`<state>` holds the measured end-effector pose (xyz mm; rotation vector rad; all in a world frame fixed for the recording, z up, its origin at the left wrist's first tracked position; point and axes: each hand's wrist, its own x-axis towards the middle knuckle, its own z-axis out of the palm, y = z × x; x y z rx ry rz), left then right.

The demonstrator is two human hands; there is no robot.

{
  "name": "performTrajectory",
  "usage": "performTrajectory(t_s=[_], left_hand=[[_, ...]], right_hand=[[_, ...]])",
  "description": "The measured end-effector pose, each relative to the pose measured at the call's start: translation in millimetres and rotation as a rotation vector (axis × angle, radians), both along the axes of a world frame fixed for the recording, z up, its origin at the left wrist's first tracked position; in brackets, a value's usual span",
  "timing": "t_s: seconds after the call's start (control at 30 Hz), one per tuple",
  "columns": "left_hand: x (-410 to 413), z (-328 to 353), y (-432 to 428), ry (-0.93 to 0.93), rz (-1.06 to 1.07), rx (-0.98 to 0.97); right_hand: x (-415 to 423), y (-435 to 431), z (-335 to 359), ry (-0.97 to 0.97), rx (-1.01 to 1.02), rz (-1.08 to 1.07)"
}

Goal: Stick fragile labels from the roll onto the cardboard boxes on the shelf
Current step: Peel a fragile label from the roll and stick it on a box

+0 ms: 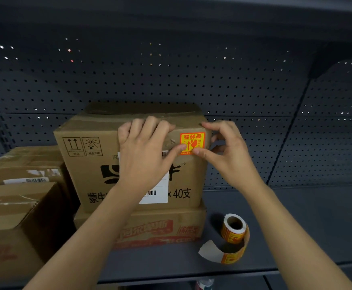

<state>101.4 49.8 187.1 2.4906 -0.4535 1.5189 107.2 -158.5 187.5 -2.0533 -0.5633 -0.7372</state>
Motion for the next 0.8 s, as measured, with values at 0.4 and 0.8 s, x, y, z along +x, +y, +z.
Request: performTrajectory(t_s=[0.4,0.8], left_hand=[[-9.4,10.9,8.4,0.159,-0.071,0.045],[-67.9,26.2,53.4,0.304,-0.041,-0.440]], right_hand=[[-4.1,5.6,4.1,0.033,0.023,-0.032],[28.1,7.9,-0.7,0.466,0.540,0.059]])
